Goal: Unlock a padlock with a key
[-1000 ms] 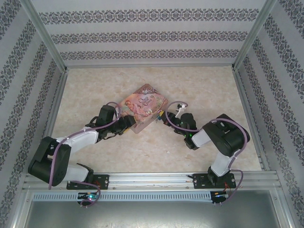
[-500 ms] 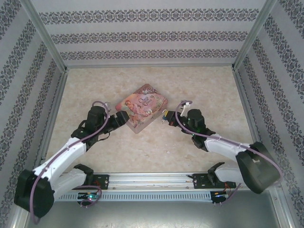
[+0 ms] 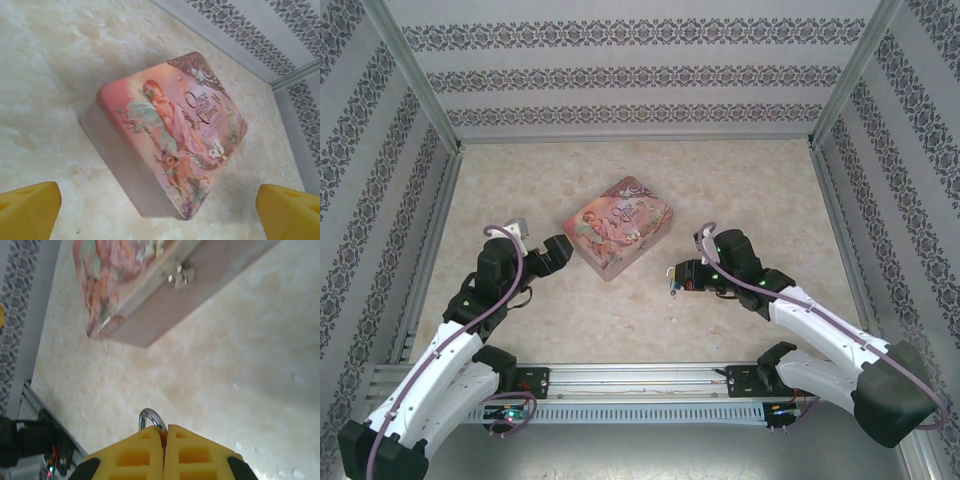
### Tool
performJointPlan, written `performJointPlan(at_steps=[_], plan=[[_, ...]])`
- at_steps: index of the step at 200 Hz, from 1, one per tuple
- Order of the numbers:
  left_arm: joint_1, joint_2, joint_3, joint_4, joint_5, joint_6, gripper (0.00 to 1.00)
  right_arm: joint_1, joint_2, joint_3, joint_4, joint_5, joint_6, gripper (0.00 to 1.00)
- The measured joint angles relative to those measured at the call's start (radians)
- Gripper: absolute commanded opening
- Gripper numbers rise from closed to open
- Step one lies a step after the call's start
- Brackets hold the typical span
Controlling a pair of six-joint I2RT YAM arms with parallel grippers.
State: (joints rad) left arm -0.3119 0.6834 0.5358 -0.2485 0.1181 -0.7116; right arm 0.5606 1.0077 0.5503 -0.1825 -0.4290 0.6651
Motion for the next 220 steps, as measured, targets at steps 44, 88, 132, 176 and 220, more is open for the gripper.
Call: performJointPlan(at_steps=[44, 88, 132, 176, 220], plan=[[0.008, 0.018, -0.016, -0.003, -0.025, 0.002, 0.99, 0.072, -0.013, -0.048, -0.077, 0.006, -0.003, 0.00], [0.013, 0.032, -0.018, -0.002, -0.043, 0.002, 0.99, 0.153, -0.003, -0.106, -0.100, 0.055, 0.011, 0.00], [0.016, 0.036, -0.019, -0.003, -0.044, 0.002, 0.99, 0.189, 0.003, -0.158, -0.103, 0.090, 0.040, 0.00], [0.020, 0.029, -0.023, -0.003, -0.044, 0.001, 0.99, 0.195, 0.005, -0.176, -0.101, 0.116, 0.062, 0.00], [0.020, 0.009, -0.035, -0.007, -0.040, 0.000, 0.99, 0.195, 0.058, -0.180, -0.089, 0.130, 0.066, 0.00]])
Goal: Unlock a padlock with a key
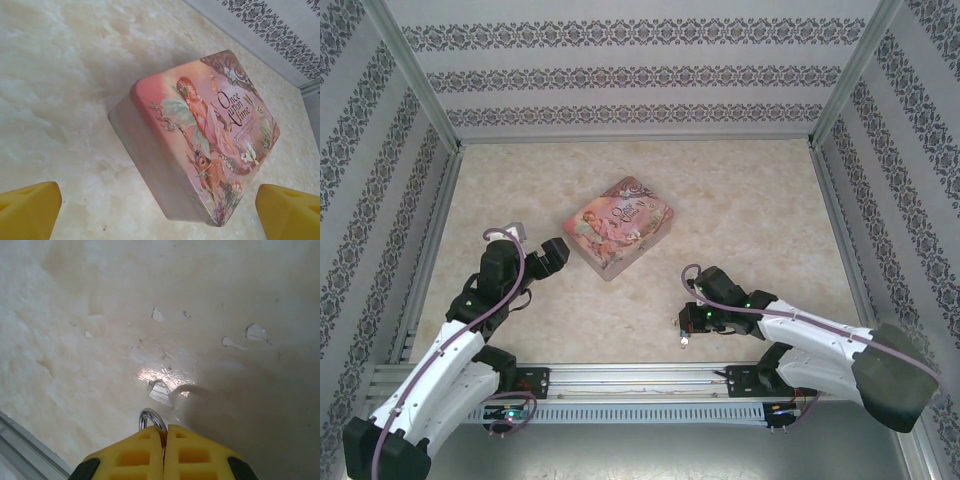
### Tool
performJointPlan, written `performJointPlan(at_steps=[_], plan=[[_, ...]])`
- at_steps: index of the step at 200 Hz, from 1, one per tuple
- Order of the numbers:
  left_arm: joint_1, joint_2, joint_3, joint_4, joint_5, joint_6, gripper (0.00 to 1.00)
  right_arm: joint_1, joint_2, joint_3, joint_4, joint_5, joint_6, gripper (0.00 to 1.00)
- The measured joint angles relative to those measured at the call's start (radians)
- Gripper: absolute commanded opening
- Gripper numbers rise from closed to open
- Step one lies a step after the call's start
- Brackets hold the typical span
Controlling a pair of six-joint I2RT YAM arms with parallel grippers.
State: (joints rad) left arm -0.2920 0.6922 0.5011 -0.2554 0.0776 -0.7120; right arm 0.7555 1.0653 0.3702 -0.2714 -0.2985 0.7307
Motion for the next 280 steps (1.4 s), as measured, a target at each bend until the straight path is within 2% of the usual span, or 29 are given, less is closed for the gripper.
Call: performJointPlan(at_steps=[67, 101, 142, 161, 218, 280], plan=[[0.000, 0.000, -0.029, 0.001, 0.019, -0.011, 1.00, 0.000, 0.094, 0.016, 0.071, 0.002, 0.003, 0.00], [0.000, 0.016, -0.030, 0.001, 0.023, -0.010, 0.99, -0.001, 0.143, 0.040, 0.091, -0.005, 0.002, 0.06], [0.000, 0.033, -0.028, 0.000, 0.023, 0.006, 0.99, -0.008, 0.172, 0.058, 0.091, -0.011, 0.002, 0.08], [0.002, 0.042, -0.023, 0.000, 0.023, 0.017, 0.99, -0.011, 0.174, 0.061, 0.087, -0.012, -0.002, 0.13], [0.013, 0.047, -0.015, 0.000, 0.023, 0.039, 0.99, -0.021, 0.168, 0.062, 0.060, -0.004, -0.005, 0.22], [0.021, 0.048, 0.013, -0.001, 0.018, 0.067, 0.99, -0.048, 0.063, 0.082, -0.010, 0.027, -0.025, 0.31]])
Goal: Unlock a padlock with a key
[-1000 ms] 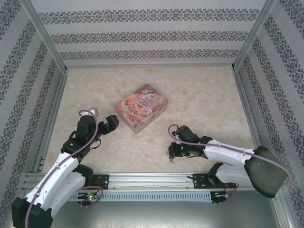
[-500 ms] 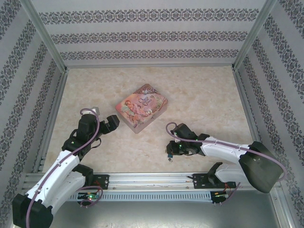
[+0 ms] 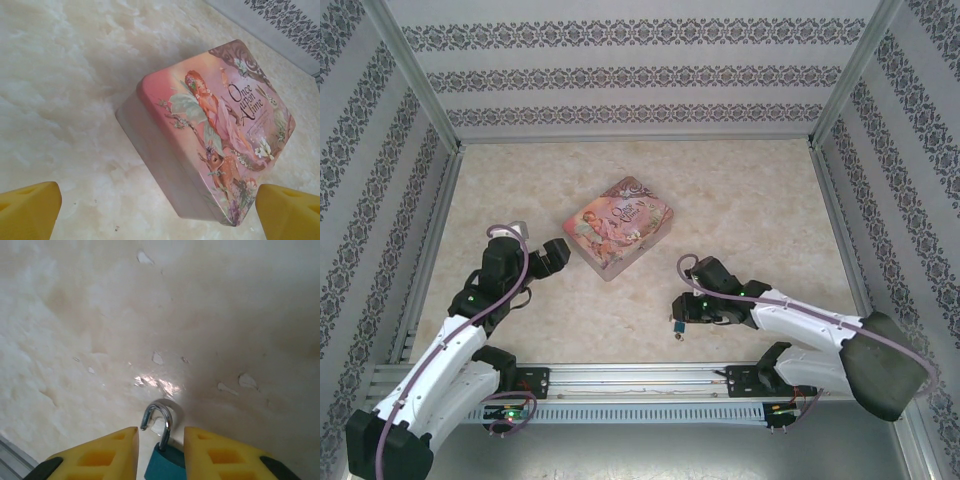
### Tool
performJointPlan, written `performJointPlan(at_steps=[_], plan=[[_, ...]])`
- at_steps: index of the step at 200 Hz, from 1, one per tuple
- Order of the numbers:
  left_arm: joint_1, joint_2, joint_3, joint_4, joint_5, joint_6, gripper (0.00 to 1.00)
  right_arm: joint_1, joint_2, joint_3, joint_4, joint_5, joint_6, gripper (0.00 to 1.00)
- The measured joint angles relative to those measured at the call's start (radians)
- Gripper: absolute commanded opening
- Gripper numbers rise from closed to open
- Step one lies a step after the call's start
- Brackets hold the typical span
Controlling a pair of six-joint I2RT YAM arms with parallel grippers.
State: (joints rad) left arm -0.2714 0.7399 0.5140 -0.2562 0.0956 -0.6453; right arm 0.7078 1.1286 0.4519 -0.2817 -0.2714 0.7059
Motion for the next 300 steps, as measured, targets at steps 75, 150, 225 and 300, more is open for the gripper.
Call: performJointPlan(at_steps=[75, 150, 225, 300], plan=[[0.012, -0.018, 0.030, 0.000, -0.068, 0.064, 0.99, -0.115, -0.160, 0.063, -0.060, 0.085, -0.082, 0.40], [0.024, -0.046, 0.037, 0.001, -0.243, 0.135, 0.99, -0.275, -0.238, 0.131, -0.089, 0.183, -0.260, 0.73], [0.050, -0.046, 0.044, 0.051, -0.418, 0.325, 0.99, -0.510, -0.252, 0.143, -0.039, 0.212, -0.423, 0.99], [0.113, -0.005, -0.137, 0.376, -0.492, 0.525, 0.99, -0.654, -0.185, 0.043, 0.262, 0.260, -0.535, 0.98]])
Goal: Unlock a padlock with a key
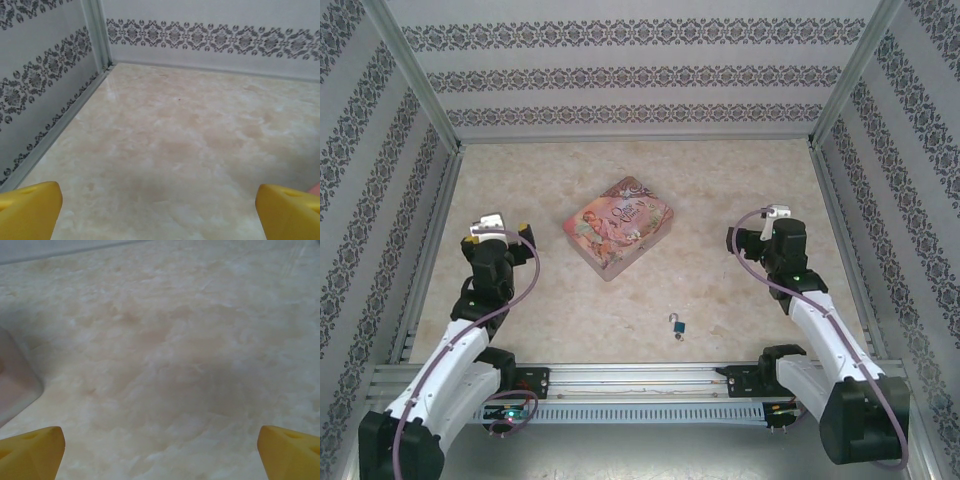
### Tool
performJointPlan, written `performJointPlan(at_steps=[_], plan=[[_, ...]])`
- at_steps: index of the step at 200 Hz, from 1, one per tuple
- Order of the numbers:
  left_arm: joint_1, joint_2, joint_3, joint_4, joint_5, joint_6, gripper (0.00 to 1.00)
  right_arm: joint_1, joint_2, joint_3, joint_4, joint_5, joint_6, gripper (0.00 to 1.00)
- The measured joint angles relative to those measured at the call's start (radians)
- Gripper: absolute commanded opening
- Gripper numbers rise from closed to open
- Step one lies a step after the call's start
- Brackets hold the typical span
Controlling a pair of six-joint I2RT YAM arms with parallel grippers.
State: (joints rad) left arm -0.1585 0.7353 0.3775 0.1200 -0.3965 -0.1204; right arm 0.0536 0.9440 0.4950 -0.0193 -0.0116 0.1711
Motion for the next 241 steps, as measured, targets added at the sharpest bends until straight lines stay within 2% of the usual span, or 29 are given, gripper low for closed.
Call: performJointPlan(at_steps=[35, 76, 142, 182, 241], plan=[[0.033, 0.028, -0.068, 0.116, -0.001, 0.036, 0.99, -0.021, 0.056, -0.094, 0.218, 0.028, -0.026, 0.98], [0.060, 0.097, -0.100, 0.228, -0.001, 0.042, 0.99, -0.032, 0.212, -0.113, 0.462, 0.032, -0.053, 0.98], [0.089, 0.149, -0.125, 0.280, 0.033, 0.038, 0.99, -0.033, 0.443, -0.211, 0.855, 0.026, -0.112, 0.98], [0.101, 0.190, -0.125, 0.304, 0.079, 0.037, 0.99, -0.039, 0.576, -0.214, 1.007, 0.009, -0.130, 0.98], [0.109, 0.307, -0.150, 0.438, 0.151, 0.037, 0.99, -0.052, 0.589, -0.136, 0.978, 0.005, -0.126, 0.98]])
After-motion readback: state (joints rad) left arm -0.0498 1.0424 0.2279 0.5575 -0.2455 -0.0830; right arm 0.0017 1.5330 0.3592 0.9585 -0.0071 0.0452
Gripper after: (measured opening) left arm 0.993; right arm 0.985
